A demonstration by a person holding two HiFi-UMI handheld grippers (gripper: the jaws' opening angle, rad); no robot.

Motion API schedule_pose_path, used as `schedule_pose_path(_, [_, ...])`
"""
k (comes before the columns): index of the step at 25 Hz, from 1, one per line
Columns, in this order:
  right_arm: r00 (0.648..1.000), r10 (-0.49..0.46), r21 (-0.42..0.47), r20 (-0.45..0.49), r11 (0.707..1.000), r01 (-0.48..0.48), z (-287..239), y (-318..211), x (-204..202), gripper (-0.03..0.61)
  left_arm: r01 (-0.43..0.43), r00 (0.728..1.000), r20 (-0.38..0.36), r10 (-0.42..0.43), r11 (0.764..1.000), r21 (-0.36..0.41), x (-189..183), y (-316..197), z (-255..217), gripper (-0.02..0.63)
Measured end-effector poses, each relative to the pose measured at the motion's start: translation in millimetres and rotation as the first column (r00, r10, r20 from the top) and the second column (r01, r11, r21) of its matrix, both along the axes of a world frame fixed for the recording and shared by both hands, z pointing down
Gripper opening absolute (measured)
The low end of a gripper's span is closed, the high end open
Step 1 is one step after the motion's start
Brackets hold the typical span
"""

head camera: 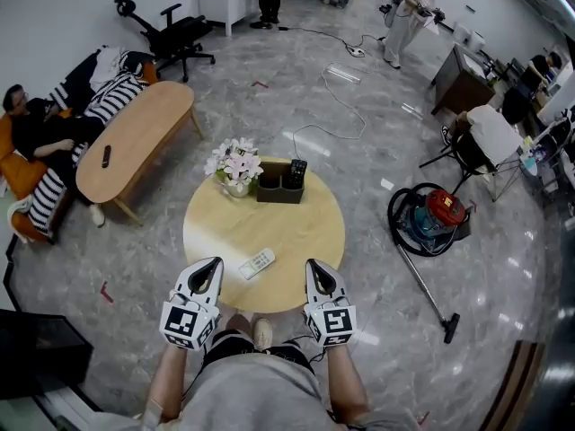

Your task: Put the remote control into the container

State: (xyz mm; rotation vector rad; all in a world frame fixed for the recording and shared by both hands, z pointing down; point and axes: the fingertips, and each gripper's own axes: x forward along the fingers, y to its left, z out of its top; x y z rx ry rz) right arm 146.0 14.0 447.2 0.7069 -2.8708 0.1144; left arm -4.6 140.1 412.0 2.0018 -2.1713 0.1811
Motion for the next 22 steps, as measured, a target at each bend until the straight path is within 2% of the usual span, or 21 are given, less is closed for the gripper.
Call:
schedule_pose_path(5, [1.000,-0.011,-0.002,0.008,1.000,0.011,-3.2,11.1,8.1,0.009,0.012,1.000,0.000,-0.012,1.000,0.003,10.2,12.9,-2.6,0.007])
schedule_pose_path(9, [1.000,-0.005,0.000,0.017,1.000,0.005,-6.1,15.3,12.8,0.009,-0.013,1.000,0.006,0.013,1.000,0.007,20.4,9.6,-5.7,0.007])
schedule_pose_path(15, [0.998,0.046,-0.012,0.042,0.999,-0.046,-9.5,11.7,16.0,0.008,-0.094,0.995,0.036,0.093,0.996,0.012,26.6,-13.5,-12.4,0.006])
schedule_pose_path(22, [0.985,0.172,-0.026,0.034,0.985,-0.171,-6.7,-10.5,3.7,0.009,-0.224,0.974,0.031,0.225,0.974,-0.013,2.0,-52.7,-4.5,0.006])
